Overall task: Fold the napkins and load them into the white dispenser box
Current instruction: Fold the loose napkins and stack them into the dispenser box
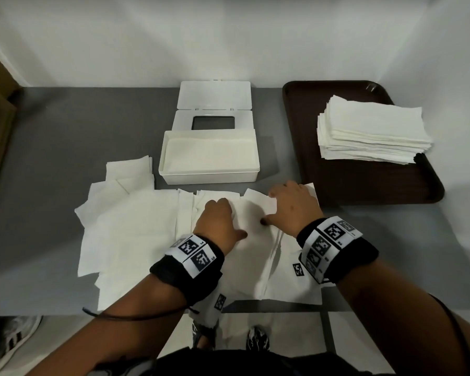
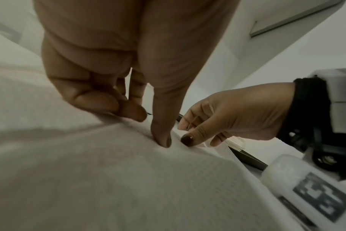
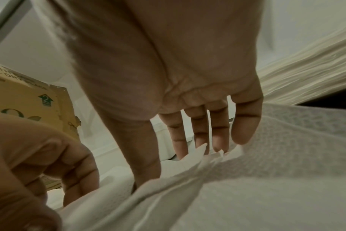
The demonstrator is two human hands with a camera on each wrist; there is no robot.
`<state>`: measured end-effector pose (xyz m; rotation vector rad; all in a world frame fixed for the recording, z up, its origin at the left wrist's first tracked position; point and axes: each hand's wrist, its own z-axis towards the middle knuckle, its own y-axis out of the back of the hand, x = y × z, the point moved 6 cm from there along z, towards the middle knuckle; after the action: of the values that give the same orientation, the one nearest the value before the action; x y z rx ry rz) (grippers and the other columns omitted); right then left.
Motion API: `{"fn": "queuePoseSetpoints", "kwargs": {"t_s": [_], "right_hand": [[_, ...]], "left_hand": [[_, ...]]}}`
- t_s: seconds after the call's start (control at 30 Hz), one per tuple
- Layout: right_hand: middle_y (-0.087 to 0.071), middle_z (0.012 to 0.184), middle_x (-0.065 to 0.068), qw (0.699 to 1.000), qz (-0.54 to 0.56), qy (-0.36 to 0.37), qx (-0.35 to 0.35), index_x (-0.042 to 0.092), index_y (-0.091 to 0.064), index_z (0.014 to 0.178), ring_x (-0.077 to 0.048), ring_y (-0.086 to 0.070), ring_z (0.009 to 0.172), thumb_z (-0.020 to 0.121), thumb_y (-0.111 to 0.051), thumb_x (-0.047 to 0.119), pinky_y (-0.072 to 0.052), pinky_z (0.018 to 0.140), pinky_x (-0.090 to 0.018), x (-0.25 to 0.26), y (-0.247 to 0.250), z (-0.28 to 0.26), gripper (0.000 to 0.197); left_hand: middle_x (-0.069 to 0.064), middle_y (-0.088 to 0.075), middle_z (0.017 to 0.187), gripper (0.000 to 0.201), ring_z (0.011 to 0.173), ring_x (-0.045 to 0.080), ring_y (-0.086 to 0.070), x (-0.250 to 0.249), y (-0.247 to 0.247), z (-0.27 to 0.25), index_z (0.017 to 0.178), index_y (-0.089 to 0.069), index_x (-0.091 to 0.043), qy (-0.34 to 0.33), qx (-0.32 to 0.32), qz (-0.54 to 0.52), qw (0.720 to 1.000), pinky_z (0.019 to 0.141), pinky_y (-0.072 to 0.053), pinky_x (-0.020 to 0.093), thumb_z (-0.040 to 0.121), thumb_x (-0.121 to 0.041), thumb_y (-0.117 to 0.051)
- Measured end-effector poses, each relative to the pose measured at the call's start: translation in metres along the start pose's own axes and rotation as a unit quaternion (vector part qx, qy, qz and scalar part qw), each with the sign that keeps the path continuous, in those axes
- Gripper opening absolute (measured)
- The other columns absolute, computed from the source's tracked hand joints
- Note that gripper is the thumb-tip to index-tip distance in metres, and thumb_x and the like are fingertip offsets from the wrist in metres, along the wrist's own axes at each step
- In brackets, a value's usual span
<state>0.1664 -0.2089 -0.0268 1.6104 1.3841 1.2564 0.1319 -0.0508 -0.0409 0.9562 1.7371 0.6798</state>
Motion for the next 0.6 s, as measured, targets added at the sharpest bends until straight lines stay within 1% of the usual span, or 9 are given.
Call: {"fn": "queuePoseSetpoints", "kwargs": {"t_s": [0.07, 0.13, 0.2, 0.23, 0.3, 0.4, 0.47, 0.57, 0.6], "right_hand": [[-0.051, 0.126, -0.006, 1.000, 0.000, -0.001, 0.002, 0.022, -0.054, 0.122, -0.027, -0.044, 0.122, 0.073, -0.075, 0.050, -0.044, 0.098, -0.042, 0.000, 0.000, -0.001, 0.060], [-0.050, 0.126, -0.005, 1.000, -0.002, 0.001, 0.001, 0.022, -0.053, 0.123, -0.027, -0.044, 0.122, 0.074, -0.074, 0.051, -0.044, 0.097, -0.043, -0.001, -0.001, -0.001, 0.060], [-0.050, 0.126, -0.006, 1.000, -0.006, 0.004, -0.001, 0.022, -0.053, 0.123, -0.028, -0.044, 0.122, 0.074, -0.074, 0.051, -0.044, 0.097, -0.043, 0.000, -0.001, -0.002, 0.061], [-0.050, 0.126, -0.006, 1.000, -0.008, 0.004, -0.003, 0.022, -0.052, 0.123, -0.028, -0.044, 0.122, 0.074, -0.074, 0.051, -0.044, 0.097, -0.043, 0.000, -0.001, -0.002, 0.061], [-0.051, 0.127, -0.006, 1.000, -0.014, 0.003, -0.005, 0.021, -0.051, 0.124, -0.028, -0.045, 0.122, 0.075, -0.074, 0.050, -0.044, 0.096, -0.042, 0.001, 0.000, -0.003, 0.062], [-0.049, 0.128, -0.007, 0.999, -0.041, 0.011, -0.013, 0.020, -0.047, 0.127, -0.028, -0.044, 0.122, 0.078, -0.071, 0.049, -0.042, 0.094, -0.043, 0.002, 0.004, -0.007, 0.062], [-0.047, 0.130, -0.006, 0.999, -0.042, 0.007, -0.005, 0.020, -0.045, 0.130, -0.029, -0.043, 0.124, 0.080, -0.069, 0.049, -0.042, 0.095, -0.045, -0.001, 0.008, -0.008, 0.063], [-0.047, 0.134, -0.004, 0.999, 0.034, 0.014, 0.039, 0.022, -0.041, 0.136, -0.028, -0.044, 0.127, 0.073, -0.071, 0.052, -0.042, 0.101, -0.048, -0.008, 0.015, -0.004, 0.076], [-0.048, 0.135, -0.003, 0.996, 0.072, 0.030, 0.047, 0.023, -0.041, 0.137, -0.026, -0.045, 0.128, 0.070, -0.074, 0.052, -0.042, 0.103, -0.046, -0.008, 0.020, -0.002, 0.080]], "left_hand": [[0.011, -0.055, 0.109, 0.053, 0.101, 0.028, -0.054, 0.000, 0.000, 0.000, 0.107, -0.050, -0.007, 0.009, 0.003, -0.014, 1.000, 0.084, -0.045, 0.035, 0.071, -0.031, -0.080], [0.006, -0.057, 0.096, 0.042, 0.094, 0.026, -0.055, 0.000, 0.000, 0.000, 0.096, -0.050, -0.011, 0.018, 0.007, -0.024, 1.000, 0.077, -0.043, 0.032, 0.071, -0.029, -0.080], [-0.001, -0.051, 0.078, 0.034, 0.081, 0.022, -0.051, -0.001, 0.000, 0.000, 0.076, -0.046, -0.016, 0.019, 0.014, -0.016, 1.000, 0.066, -0.038, 0.028, 0.072, -0.028, -0.078], [-0.003, -0.046, 0.070, 0.037, 0.073, 0.020, -0.048, -0.002, 0.000, 0.000, 0.067, -0.042, -0.017, 0.017, 0.019, -0.012, 1.000, 0.059, -0.035, 0.028, 0.073, -0.027, -0.077], [-0.004, -0.041, 0.063, 0.042, 0.062, 0.016, -0.042, -0.002, -0.001, 0.000, 0.059, -0.037, -0.019, 0.009, 0.022, -0.016, 1.000, 0.051, -0.029, 0.027, 0.073, -0.024, -0.076], [-0.004, -0.045, 0.068, 0.035, 0.068, 0.020, -0.045, 0.000, -0.002, -0.001, 0.061, -0.038, -0.021, -0.006, 0.009, -0.032, 0.999, 0.056, -0.031, 0.027, 0.077, -0.021, -0.069], [-0.007, -0.045, 0.068, 0.031, 0.070, 0.019, -0.045, 0.001, 0.000, -0.005, 0.064, -0.038, -0.023, -0.018, -0.009, -0.047, 0.999, 0.058, -0.030, 0.027, 0.079, -0.019, -0.065], [-0.007, -0.049, 0.071, 0.023, 0.069, 0.015, -0.046, 0.001, 0.013, -0.011, 0.071, -0.045, -0.019, -0.057, -0.028, -0.072, 0.995, 0.058, -0.033, 0.022, 0.081, -0.019, -0.066], [-0.005, -0.052, 0.073, 0.020, 0.069, 0.015, -0.047, 0.000, 0.019, -0.012, 0.074, -0.048, -0.017, -0.077, -0.030, -0.078, 0.994, 0.060, -0.034, 0.021, 0.081, -0.019, -0.066]]}}
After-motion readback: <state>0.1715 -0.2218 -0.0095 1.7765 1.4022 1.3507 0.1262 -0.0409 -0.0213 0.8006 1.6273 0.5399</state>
